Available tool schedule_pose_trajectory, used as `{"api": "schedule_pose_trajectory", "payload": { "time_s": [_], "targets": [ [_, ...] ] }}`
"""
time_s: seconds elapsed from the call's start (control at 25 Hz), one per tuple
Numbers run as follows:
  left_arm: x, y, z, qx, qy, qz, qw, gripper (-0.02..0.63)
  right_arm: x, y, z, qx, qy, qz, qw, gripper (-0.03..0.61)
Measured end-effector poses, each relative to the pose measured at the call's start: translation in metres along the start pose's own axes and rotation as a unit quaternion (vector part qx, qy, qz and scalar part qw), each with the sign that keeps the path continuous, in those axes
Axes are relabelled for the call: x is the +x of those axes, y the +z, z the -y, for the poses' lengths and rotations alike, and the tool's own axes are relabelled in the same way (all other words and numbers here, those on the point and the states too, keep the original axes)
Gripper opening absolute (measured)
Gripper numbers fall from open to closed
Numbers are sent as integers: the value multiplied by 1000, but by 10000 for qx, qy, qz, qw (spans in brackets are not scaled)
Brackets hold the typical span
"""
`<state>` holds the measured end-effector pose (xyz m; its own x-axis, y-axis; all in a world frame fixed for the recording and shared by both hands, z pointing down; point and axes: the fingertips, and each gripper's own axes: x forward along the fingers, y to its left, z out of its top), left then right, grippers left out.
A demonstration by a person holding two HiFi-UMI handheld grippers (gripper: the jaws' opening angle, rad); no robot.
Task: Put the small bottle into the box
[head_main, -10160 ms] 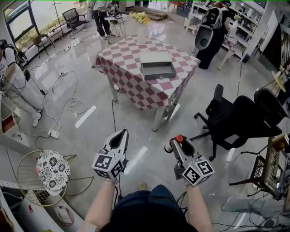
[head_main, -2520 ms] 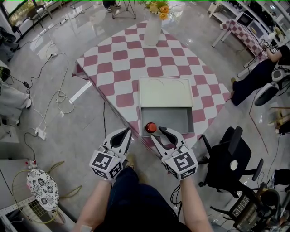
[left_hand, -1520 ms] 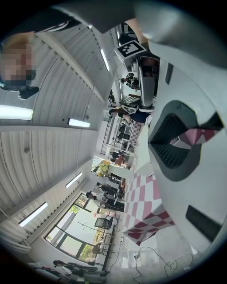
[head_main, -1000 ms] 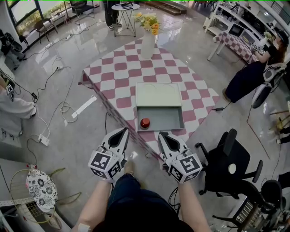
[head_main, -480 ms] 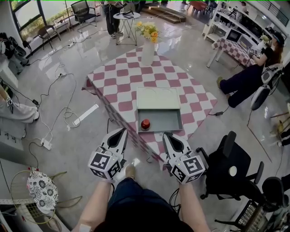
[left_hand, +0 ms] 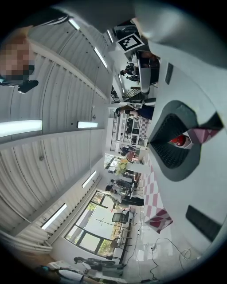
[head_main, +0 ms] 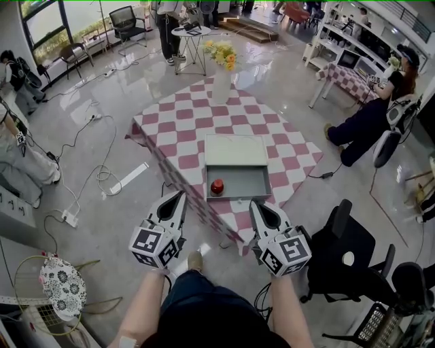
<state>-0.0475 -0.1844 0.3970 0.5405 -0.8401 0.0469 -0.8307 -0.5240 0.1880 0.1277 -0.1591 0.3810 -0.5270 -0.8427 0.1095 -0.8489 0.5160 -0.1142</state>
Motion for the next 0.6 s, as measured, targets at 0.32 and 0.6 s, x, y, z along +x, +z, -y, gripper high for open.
{"api": "schedule_pose_trajectory", "payload": {
  "time_s": [0.32,0.6],
  "targets": [
    [-8,9,6,58,44,83,9999,5,-13,9,0,-49,-11,95,9999,5],
    [-17,13,14,78,69,116,9999,5,-24,15,-6,-73,14,154,9999,5]
  ]
}}
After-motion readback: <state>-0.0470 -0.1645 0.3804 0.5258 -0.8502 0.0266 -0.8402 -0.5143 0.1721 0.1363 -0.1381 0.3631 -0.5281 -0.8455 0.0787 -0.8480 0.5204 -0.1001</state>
